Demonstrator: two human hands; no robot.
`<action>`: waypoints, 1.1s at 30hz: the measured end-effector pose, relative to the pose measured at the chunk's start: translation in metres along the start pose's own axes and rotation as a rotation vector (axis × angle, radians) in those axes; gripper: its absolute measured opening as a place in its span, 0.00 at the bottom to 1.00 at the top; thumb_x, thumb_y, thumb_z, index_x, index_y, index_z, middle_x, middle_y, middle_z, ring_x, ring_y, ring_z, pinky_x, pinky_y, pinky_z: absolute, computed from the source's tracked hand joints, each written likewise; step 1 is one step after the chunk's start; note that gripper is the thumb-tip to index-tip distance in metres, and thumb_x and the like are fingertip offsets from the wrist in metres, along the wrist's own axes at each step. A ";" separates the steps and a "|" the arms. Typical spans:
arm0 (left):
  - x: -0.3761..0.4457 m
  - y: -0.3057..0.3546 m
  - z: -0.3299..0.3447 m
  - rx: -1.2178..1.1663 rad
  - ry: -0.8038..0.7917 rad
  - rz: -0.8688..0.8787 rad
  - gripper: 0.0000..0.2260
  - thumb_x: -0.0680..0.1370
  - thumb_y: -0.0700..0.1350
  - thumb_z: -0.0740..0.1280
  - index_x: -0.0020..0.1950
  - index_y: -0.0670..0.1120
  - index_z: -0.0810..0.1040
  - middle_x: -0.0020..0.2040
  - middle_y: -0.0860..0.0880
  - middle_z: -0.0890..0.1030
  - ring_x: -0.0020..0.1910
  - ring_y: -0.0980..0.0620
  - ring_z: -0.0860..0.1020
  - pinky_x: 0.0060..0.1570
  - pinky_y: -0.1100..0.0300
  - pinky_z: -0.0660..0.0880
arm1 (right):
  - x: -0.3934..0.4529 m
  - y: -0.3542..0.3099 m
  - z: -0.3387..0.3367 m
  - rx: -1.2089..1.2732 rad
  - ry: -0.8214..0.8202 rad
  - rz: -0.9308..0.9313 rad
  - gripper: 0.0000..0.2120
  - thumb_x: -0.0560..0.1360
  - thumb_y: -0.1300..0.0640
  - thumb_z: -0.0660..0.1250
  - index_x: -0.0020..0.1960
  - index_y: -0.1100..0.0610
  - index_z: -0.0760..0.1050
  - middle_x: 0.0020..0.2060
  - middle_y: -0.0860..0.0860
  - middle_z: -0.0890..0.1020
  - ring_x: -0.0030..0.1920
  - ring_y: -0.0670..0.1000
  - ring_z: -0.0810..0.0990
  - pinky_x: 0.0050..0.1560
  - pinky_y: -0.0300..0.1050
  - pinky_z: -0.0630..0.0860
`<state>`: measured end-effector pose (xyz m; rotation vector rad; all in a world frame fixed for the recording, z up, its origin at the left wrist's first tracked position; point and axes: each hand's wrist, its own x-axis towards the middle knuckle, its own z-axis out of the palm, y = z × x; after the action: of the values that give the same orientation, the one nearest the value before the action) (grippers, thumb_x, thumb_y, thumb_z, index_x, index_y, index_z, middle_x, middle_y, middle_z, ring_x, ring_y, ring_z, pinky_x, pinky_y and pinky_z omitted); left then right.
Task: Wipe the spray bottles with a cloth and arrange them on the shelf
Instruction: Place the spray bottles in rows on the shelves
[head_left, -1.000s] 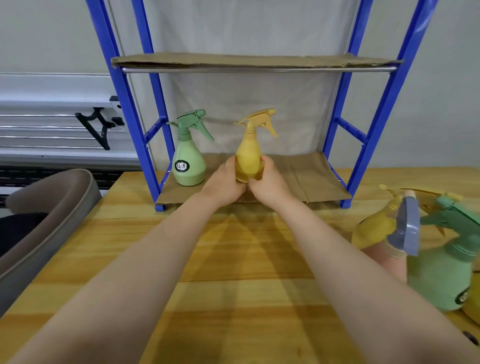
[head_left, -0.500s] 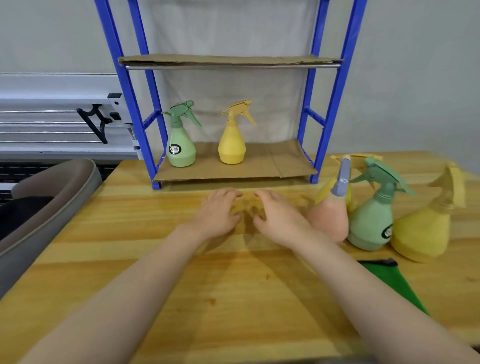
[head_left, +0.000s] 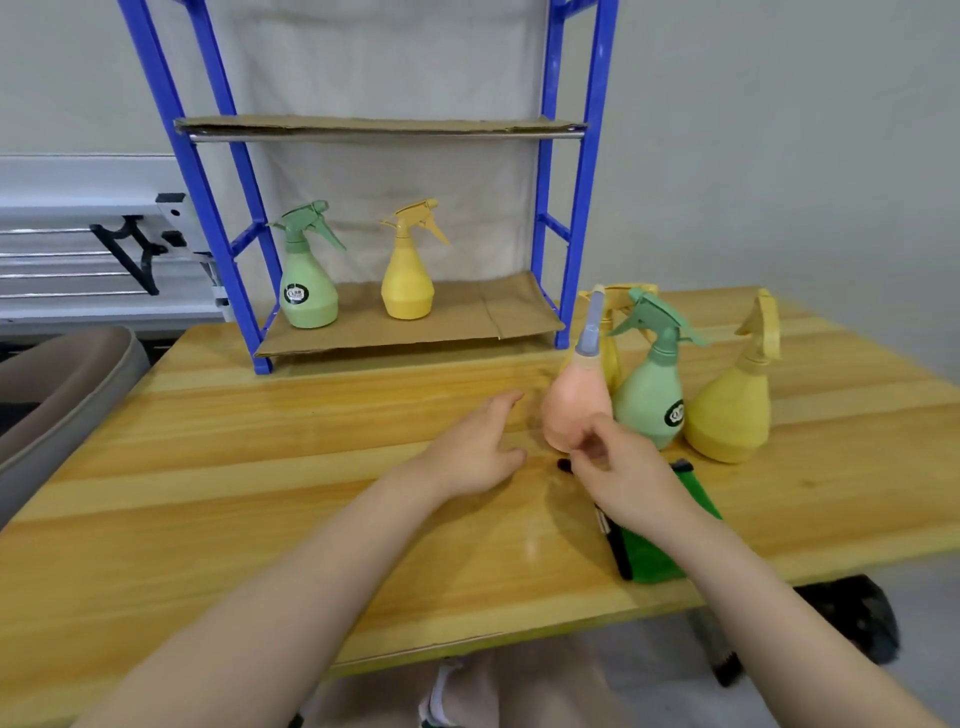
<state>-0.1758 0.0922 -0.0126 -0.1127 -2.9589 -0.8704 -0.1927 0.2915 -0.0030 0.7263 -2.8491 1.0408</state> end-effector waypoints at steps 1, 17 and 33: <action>0.002 0.004 0.003 -0.015 -0.008 -0.008 0.35 0.77 0.46 0.67 0.79 0.48 0.52 0.78 0.46 0.60 0.75 0.48 0.64 0.71 0.57 0.63 | -0.003 0.005 -0.003 0.013 0.015 0.026 0.06 0.76 0.57 0.64 0.53 0.51 0.73 0.47 0.47 0.80 0.49 0.50 0.80 0.50 0.45 0.76; 0.018 0.005 0.023 -0.360 0.200 0.011 0.28 0.76 0.44 0.68 0.74 0.48 0.62 0.67 0.51 0.73 0.61 0.52 0.76 0.62 0.53 0.73 | 0.014 0.003 0.006 0.040 0.002 0.038 0.34 0.76 0.53 0.65 0.78 0.54 0.54 0.68 0.51 0.73 0.65 0.53 0.74 0.60 0.47 0.73; 0.115 -0.027 -0.068 -0.337 0.436 -0.076 0.24 0.75 0.43 0.72 0.70 0.46 0.69 0.56 0.54 0.77 0.48 0.57 0.77 0.49 0.63 0.72 | 0.173 -0.048 0.020 0.258 0.186 0.070 0.23 0.76 0.57 0.64 0.70 0.58 0.66 0.59 0.53 0.78 0.54 0.53 0.79 0.46 0.41 0.69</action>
<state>-0.2903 0.0386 0.0386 0.1572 -2.4106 -1.2182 -0.3234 0.1745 0.0407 0.5124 -2.6292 1.4233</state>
